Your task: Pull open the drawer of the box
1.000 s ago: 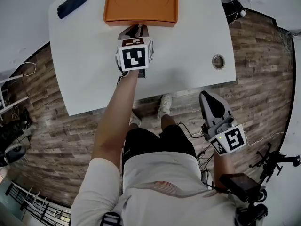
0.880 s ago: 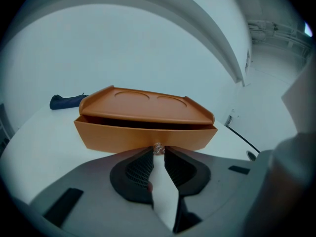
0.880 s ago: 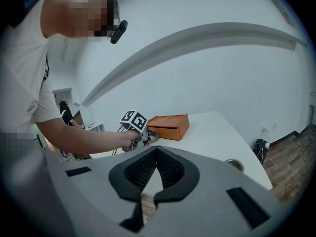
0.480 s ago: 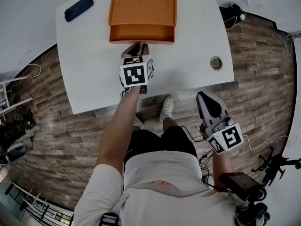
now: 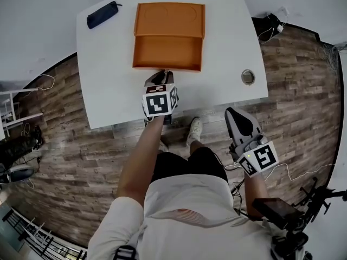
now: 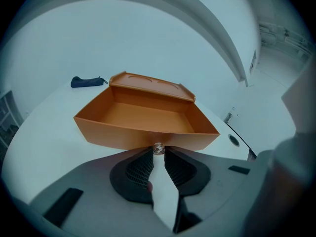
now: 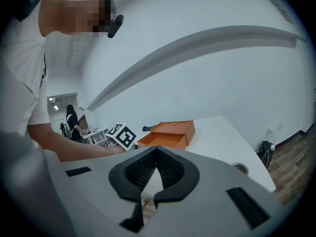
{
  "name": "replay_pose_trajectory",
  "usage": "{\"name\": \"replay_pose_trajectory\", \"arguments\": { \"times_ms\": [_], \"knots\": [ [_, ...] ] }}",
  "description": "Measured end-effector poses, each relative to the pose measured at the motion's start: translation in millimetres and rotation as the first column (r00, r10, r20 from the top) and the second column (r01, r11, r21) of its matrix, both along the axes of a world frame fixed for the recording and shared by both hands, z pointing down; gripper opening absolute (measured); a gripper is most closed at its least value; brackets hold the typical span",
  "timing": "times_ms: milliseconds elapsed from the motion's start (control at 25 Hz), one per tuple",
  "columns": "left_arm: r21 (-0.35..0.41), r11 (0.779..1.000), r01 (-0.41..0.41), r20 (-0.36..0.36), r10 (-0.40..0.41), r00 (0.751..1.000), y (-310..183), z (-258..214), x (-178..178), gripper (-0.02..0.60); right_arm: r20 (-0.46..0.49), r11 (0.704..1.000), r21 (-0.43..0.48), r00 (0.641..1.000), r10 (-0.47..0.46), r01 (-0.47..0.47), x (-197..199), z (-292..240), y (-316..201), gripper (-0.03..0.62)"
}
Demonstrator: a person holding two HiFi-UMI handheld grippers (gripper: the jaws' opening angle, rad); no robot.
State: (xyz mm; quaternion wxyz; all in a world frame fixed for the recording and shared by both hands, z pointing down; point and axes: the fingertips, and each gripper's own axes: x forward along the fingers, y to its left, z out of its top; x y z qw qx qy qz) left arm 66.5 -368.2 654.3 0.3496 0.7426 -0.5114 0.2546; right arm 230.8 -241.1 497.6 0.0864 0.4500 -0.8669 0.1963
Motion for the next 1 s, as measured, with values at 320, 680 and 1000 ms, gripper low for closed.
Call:
{"name": "replay_pose_trajectory", "arguments": {
  "times_ms": [320, 680, 1000],
  "knots": [
    [0.008, 1.0, -0.002, 0.001, 0.002, 1.0, 8, -9, 7, 0.083, 0.001, 1.0, 0.018, 1.0, -0.012, 0.012, 1, -13, 9, 0.002],
    [0.096, 0.995, -0.005, 0.019, 0.003, 1.0, 8, -21, 10, 0.104, 0.008, 0.999, 0.039, 1.0, -0.009, 0.008, 7, -19, 9, 0.002],
    [0.316, 0.946, 0.067, -0.071, -0.047, 0.996, 32, -118, -12, 0.103, 0.042, 0.99, 0.132, 0.998, -0.047, 0.042, 19, -55, 0, 0.002]
  ]
}}
